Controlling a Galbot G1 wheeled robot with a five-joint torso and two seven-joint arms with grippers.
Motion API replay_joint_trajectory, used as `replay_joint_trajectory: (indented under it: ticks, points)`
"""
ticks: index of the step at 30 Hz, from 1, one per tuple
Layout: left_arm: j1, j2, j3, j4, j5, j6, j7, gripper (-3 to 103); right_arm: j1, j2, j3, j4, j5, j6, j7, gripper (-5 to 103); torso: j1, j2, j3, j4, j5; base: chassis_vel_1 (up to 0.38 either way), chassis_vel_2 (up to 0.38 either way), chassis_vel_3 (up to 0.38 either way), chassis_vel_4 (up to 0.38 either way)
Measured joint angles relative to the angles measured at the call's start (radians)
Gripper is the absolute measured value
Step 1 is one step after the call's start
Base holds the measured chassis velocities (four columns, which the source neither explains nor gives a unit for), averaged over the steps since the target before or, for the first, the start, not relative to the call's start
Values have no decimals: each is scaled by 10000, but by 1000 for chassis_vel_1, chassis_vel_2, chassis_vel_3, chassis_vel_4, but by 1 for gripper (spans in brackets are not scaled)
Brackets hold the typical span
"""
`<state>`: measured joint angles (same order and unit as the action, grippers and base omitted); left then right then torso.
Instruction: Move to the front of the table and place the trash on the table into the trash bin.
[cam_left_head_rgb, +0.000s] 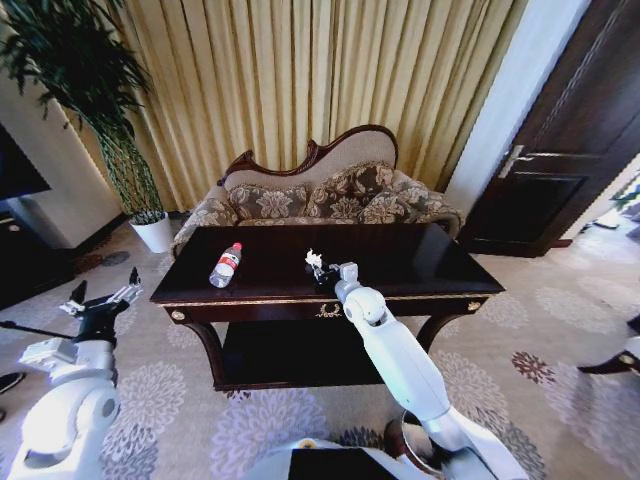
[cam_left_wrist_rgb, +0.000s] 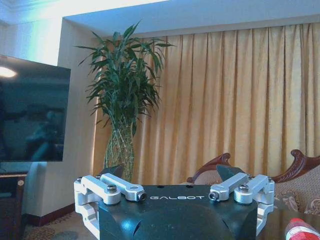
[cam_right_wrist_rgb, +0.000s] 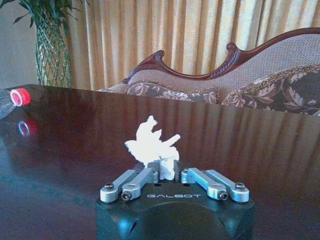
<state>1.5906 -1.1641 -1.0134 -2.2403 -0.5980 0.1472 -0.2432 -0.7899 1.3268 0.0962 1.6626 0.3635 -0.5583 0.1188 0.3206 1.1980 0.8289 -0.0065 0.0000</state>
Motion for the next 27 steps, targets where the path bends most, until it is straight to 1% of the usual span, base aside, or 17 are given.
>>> replay_joint_trajectory:
  ticks: [2, 3, 4, 5, 16, 20, 22, 25, 27]
  points:
    - [-33, 37, 6, 28, -16, -1, 2, 100, -18, -5, 31, -15, -17, 57, 0, 10, 0, 0, 0, 0, 0, 0, 0, 0, 0]
    - [-33, 37, 6, 28, -16, -1, 2, 100, -18, -5, 31, -15, -17, 57, 0, 10, 0, 0, 0, 0, 0, 0, 0, 0, 0]
    - [-47, 54, 9, 40, -23, -2, 4, 100, -37, -5, 47, -17, -24, 82, 0, 4, 0, 0, -1, 0, 0, 0, 0, 0, 0]
    - [-70, 74, 12, 67, -29, -3, 4, 100, -84, -1, 73, -17, -48, 122, 0, 2, 0, 0, 0, 0, 0, 0, 0, 0, 0]
    - [-72, 91, 21, 148, -35, -15, 18, 100, -308, 130, 241, 80, -121, 364, 0, 0, 0, 0, 0, 0, 0, 0, 0, 0, 0]
    - [-37, 104, 4, 149, -36, -26, 22, 100, -322, 192, 543, 364, 17, 572, 0, 0, 0, 0, 0, 0, 0, 0, 0, 0, 0]
    - [-15, 103, 0, 146, -36, -35, 25, 100, -350, 245, 849, 625, 194, 949, 0, 0, -1, 0, 0, 1, 1, 0, 0, 0, 0]
    - [-5, 101, 0, 144, -36, -38, 26, 100, -373, 241, 983, 735, 237, 1098, 0, 0, -1, 0, 0, 1, 1, 0, 0, 0, 0]
    - [-3, 100, 5, 126, -35, -42, 29, 100, -428, 150, 1288, 961, 322, 1266, 1, 0, 0, 0, -1, 0, 0, 0, 0, 0, 0]
